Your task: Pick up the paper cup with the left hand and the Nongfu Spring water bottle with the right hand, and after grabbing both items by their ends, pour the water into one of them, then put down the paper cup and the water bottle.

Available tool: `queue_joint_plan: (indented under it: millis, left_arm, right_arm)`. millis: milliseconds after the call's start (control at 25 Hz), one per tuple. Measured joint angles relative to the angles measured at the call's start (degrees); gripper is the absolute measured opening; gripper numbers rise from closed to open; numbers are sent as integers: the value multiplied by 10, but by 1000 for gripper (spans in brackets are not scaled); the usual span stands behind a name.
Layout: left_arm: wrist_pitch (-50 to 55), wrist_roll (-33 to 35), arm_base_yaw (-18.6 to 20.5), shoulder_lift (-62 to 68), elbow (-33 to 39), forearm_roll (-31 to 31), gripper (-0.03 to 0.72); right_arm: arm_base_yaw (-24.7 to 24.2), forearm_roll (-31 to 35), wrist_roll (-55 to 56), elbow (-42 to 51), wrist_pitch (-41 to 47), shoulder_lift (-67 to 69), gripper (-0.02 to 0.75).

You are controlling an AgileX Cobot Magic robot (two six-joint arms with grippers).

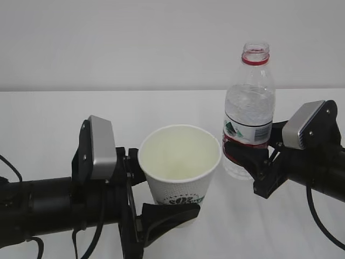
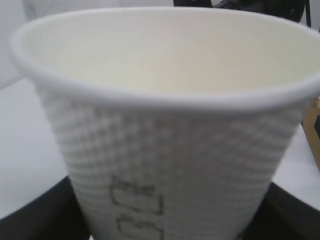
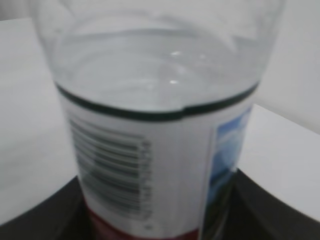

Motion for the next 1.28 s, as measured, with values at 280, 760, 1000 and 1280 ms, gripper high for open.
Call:
queue_joint_plan:
  millis: [280,760,1000,1280]
  left_arm:
    - [0,-1,-5,0,0,-13,565]
    - [0,-1,-5,0,0,5,565]
    - [0,-1,-5,0,0,5,565]
    - [0,-1,-5,0,0,-8,564]
  right_arm:
    - [0,-3,-23,0,0,0,449]
    - [0,-33,-37,-35,6,-23,449]
    - [0,-64,-38,-65,55,-67,449]
    - [0,-101,-35,-114,108,-111,449]
